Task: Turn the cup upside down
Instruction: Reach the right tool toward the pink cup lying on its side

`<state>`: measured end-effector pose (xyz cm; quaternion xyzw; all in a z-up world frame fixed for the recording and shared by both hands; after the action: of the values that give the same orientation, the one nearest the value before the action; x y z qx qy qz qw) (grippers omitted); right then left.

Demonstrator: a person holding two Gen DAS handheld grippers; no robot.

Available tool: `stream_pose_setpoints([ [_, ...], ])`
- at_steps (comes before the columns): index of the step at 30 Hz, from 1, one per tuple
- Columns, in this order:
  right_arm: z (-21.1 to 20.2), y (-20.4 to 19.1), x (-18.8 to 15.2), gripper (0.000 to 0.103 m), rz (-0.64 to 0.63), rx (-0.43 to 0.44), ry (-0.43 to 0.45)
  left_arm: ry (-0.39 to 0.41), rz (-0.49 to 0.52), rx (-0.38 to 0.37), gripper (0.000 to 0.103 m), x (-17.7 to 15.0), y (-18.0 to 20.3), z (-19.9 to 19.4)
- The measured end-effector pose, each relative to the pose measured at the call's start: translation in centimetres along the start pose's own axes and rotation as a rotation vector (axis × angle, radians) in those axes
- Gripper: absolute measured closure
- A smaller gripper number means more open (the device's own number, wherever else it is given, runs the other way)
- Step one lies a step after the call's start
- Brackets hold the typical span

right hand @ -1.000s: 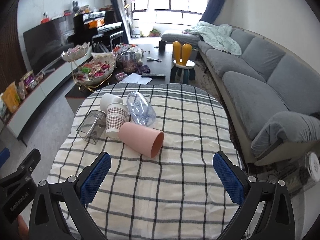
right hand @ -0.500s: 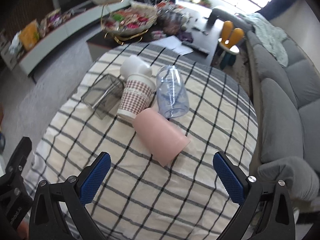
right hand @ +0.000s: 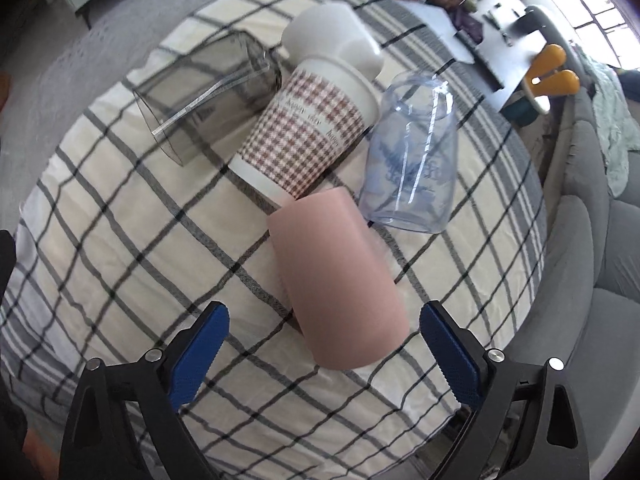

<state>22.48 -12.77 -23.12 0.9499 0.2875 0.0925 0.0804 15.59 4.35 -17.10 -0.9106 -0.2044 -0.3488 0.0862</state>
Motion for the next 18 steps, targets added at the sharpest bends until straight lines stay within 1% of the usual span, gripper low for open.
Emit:
stream_pose_setpoints([
  [4, 1.7, 0.1, 0.1, 0.013, -0.017, 0.020, -0.039, -0.038, 0.010, 0.002, 0.000, -0.6, 0.7, 1.4],
  [6, 2.4, 0.1, 0.3, 0.013, -0.019, 0.029, -0.048, -0.054, 0.014, 0.007, 0.000, -0.8, 1.0, 2.1],
  [12, 4.5, 0.8, 0.7, 0.015, -0.011, 0.033, -0.065, -0.075, 0.030, 0.017, 0.000, -1.1, 1.6, 3.5],
  [14, 5.0, 1.1, 0.8, 0.022, -0.004, 0.034, -0.071, -0.080, 0.031, 0.017, 0.000, -1.1, 1.8, 3.8],
  [16, 5.4, 1.2, 0.9, 0.026, 0.005, 0.042, -0.076, -0.082, 0.033, 0.016, 0.000, -1.2, 2.0, 4.0],
  [18, 5.4, 1.2, 1.1, 0.027, 0.014, 0.051, -0.069, -0.084, 0.037, 0.011, 0.000, -1.3, 2.1, 4.1],
])
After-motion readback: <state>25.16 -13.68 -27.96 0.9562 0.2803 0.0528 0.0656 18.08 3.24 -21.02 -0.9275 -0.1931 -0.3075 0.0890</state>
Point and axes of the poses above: each gripper's, at about its wrist camera, not at the fingertips, and z roughly the way its jaws point, y to its right, x to its top, the point moved 10 cm from there along z, roughly the way its jaws point, and after that the axes turned 12 degrees about y, right-handed, at the moved point
